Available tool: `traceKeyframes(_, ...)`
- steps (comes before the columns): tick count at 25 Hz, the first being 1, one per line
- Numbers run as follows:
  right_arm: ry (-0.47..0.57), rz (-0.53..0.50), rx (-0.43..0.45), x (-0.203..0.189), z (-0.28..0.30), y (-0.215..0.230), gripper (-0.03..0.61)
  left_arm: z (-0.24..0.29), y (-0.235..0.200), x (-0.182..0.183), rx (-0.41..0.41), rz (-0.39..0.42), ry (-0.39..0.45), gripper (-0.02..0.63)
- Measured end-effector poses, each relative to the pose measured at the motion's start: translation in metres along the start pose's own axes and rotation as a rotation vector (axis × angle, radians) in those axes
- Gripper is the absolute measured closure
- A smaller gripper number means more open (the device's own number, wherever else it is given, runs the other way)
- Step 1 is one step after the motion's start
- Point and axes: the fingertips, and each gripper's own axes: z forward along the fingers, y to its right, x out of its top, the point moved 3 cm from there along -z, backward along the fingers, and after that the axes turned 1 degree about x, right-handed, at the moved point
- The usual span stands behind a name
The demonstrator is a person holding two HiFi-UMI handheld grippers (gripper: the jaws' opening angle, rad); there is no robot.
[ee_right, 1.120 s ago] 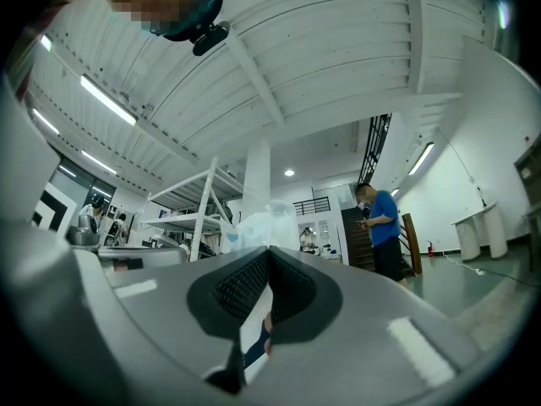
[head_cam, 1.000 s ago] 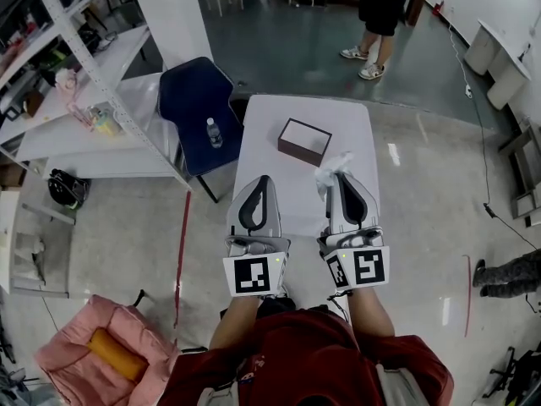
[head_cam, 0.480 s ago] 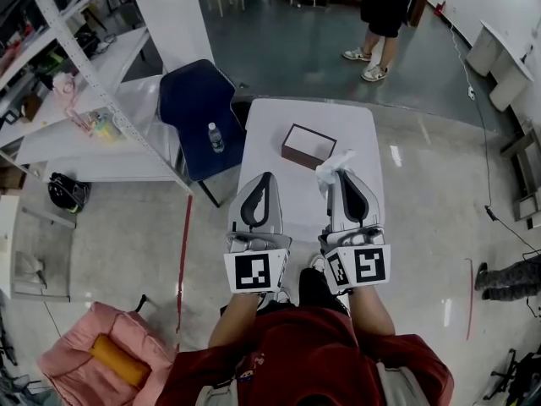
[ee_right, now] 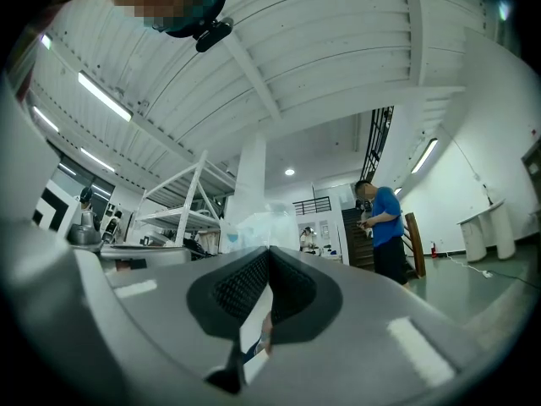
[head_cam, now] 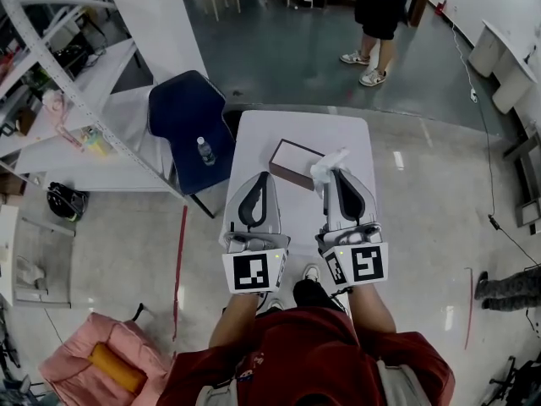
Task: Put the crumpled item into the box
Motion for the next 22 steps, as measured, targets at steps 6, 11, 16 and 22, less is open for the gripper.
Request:
traceKeyframes(6, -0.002, 0.021, 0.001, -0.01, 0.03, 0.047, 0.574, 0.052, 0.013, -0.011, 0.002, 0.021, -0.007, 0.611)
traceKeyframes(11, -0.005, 0.033, -0.002, -0.013, 0.044, 0.085, 0.574, 0.09, 0.031, -0.013, 0.003, 0.013, -0.001, 0.611)
traceKeyframes(16, -0.001, 0.04, 0.013, -0.016, 0.06, 0.117, 0.574, 0.122, 0.044, -0.018, 0.018, 0.015, 0.005, 0.611)
traceKeyframes(22, -0.005, 0.065, 0.03, -0.025, 0.073, 0.145, 0.574, 0.148, 0.054, -0.022, 0.051, 0.014, 0.008, 0.611)
